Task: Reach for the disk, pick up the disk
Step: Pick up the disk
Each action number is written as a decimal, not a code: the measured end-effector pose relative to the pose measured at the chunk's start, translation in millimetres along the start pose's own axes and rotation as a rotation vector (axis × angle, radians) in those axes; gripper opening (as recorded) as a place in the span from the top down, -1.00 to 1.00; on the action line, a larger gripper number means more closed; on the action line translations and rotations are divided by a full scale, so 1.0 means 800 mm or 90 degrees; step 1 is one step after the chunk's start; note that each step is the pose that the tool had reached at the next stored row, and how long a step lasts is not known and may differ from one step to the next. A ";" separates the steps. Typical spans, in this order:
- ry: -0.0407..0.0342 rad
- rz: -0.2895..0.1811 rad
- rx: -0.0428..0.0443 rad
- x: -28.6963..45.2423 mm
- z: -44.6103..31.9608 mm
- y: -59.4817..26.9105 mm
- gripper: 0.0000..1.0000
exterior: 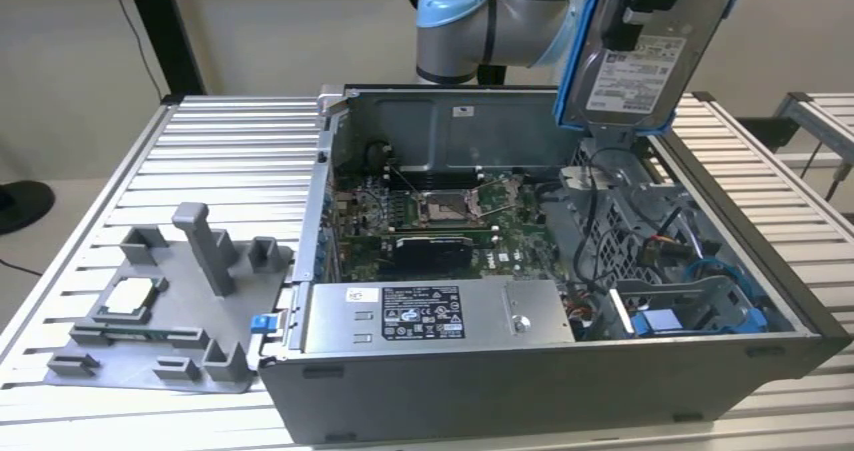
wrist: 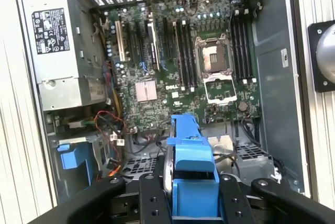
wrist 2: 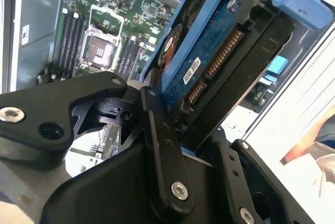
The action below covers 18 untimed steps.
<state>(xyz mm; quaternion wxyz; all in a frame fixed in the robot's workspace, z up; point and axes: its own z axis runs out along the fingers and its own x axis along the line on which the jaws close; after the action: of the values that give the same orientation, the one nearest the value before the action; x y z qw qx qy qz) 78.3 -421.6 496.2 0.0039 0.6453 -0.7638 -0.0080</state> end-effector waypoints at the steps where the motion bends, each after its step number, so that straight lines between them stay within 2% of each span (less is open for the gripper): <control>1: 0.0000 0.000 0.0000 0.0027 0.0001 0.000 1.00; 13: 0.0000 0.000 0.0000 0.0325 0.0021 -0.005 1.00; 18: 0.0000 0.000 0.0000 0.0482 0.0031 -0.008 1.00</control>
<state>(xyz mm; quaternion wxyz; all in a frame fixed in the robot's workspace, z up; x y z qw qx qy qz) 78.1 -460.7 493.5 0.0040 0.6453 -0.7638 -0.0081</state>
